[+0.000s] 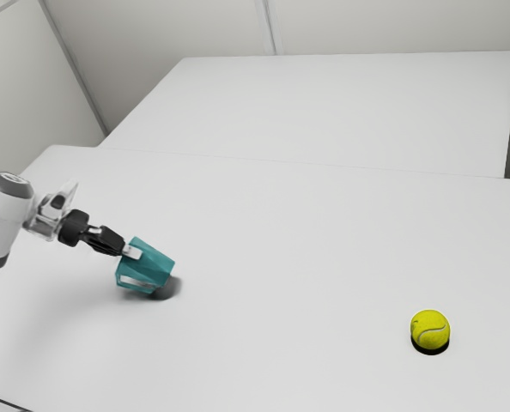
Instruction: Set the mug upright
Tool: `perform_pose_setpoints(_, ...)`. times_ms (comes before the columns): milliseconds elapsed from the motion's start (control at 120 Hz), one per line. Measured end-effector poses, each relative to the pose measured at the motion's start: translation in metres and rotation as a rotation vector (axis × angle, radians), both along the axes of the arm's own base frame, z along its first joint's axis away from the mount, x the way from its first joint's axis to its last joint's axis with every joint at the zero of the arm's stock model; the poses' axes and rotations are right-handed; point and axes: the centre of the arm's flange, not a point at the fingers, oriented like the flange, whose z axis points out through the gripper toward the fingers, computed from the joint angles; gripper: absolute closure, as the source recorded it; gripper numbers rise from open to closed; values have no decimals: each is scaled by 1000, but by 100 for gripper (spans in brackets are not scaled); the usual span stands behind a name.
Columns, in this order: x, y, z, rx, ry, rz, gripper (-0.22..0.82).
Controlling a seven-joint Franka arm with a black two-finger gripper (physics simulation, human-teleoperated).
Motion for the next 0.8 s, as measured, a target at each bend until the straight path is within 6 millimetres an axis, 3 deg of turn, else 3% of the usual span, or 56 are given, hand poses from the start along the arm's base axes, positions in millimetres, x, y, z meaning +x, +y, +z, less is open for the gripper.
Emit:
perform_pose_setpoints(417,65,-88,48,175,-55,-247,79)
perform_pose_setpoints(800,80,-140,75,468,-53,-393,79)
